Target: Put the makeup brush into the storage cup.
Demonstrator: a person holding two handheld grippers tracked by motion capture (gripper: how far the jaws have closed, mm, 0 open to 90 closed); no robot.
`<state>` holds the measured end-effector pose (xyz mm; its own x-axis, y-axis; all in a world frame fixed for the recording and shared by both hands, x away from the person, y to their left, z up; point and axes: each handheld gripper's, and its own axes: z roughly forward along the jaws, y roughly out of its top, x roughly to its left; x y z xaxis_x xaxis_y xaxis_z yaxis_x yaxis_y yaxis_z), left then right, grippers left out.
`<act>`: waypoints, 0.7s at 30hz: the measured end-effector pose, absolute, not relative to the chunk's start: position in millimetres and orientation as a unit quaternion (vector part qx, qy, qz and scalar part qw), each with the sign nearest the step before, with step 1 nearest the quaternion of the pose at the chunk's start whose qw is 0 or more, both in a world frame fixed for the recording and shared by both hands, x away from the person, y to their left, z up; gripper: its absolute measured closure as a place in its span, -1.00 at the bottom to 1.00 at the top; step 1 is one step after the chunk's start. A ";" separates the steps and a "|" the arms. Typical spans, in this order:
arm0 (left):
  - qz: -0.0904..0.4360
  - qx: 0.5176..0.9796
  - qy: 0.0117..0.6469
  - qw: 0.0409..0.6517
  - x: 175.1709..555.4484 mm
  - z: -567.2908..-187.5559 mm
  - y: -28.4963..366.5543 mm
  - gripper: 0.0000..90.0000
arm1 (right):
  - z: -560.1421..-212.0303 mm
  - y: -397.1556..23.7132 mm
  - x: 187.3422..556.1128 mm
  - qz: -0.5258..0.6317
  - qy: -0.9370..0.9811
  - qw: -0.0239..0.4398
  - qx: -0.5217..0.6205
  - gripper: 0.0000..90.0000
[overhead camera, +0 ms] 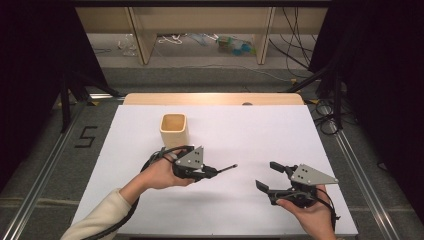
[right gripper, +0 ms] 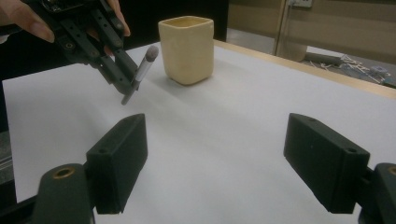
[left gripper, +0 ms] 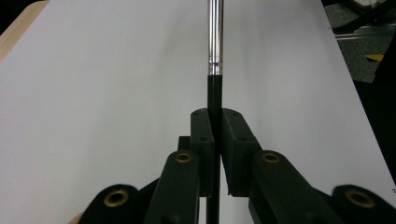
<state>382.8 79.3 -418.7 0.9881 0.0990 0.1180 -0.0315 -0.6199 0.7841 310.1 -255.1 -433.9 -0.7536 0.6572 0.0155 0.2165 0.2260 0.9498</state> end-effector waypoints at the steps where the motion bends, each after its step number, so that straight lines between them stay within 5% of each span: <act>1: 0.075 0.897 0.019 0.436 382.8 -418.7 79.3 0.86 | -433.9 -255.1 309.9 0.551 0.757 0.198 0.290 -0.49; 21: 0.069 0.879 0.050 0.469 385.1 -418.8 87.2 0.86 | -434.5 -254.3 309.9 0.550 0.757 0.198 0.292 -0.49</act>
<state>385.1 87.2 -418.8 0.9855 0.1524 0.0751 0.0226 -0.5558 0.8310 309.9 -254.3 -434.5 -0.7514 0.6596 0.0205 0.2233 0.2249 0.9485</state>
